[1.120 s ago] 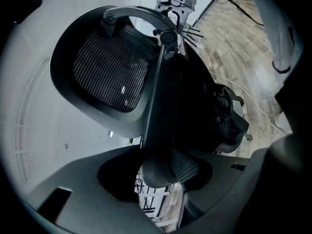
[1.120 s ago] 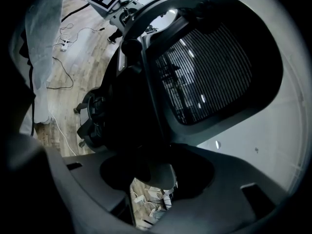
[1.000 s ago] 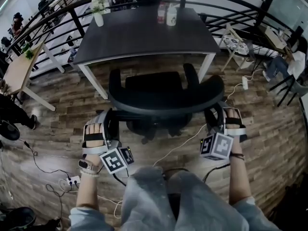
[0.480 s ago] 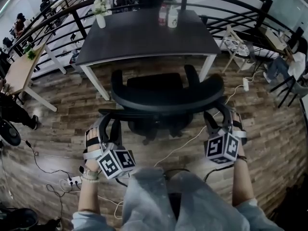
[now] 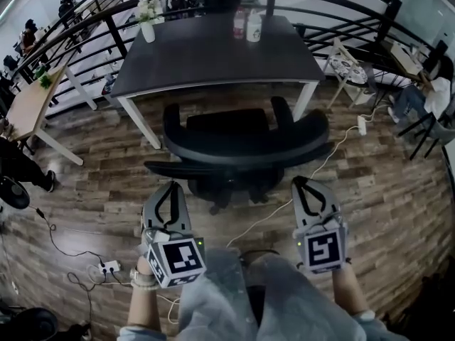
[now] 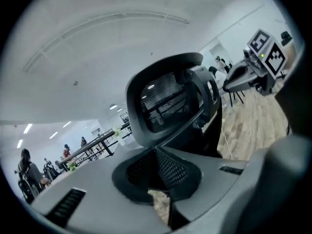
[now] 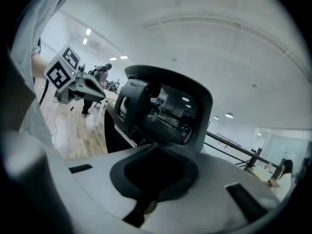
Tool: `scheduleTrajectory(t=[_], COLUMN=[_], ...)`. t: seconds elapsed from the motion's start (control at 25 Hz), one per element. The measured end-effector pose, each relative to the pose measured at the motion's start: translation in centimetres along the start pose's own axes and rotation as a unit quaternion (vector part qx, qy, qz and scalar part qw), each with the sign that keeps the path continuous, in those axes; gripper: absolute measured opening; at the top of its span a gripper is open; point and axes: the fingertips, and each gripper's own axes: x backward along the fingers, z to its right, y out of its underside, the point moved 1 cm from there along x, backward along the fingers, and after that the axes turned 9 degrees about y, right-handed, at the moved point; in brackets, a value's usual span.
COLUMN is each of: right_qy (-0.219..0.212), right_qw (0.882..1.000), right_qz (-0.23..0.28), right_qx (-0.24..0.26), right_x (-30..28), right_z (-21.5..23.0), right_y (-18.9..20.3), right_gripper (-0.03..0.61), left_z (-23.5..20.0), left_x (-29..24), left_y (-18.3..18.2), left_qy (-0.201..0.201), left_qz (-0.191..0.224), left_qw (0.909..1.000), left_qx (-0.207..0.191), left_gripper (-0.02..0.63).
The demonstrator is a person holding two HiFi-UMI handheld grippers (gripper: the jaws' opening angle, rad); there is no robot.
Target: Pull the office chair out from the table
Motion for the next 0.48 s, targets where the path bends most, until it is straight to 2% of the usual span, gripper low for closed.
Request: scheduleTrajectory(t=[0.12, 0.24, 0.48], right_qy=[-0.012, -0.02, -0.045], right_qw=[0.999, 0.996, 0.994], right_qz=[0.006, 0.006, 0.0], right_qx=[-0.053, -0.081, -0.097], right_x=[0.4, 0.3, 0.0], right_z=[-0.9, -1.6, -3.2], right_y=[-0.5, -0.6, -0.5], right_gripper=[0.006, 0.005, 0.005], left_z=[0.6, 1.6, 3.3], left_x=[0.4, 0.7, 0.7], left_y=[-0.8, -1.0, -1.6], left_qy=[0.016, 0.035, 0.066], left_qz=[0.013, 0.014, 0.02], left_qw=[0.9987, 0.9965, 0.9938], left_qx=[0.046, 0.074, 0.088], left_gripper=[0.003, 0.003, 0.003])
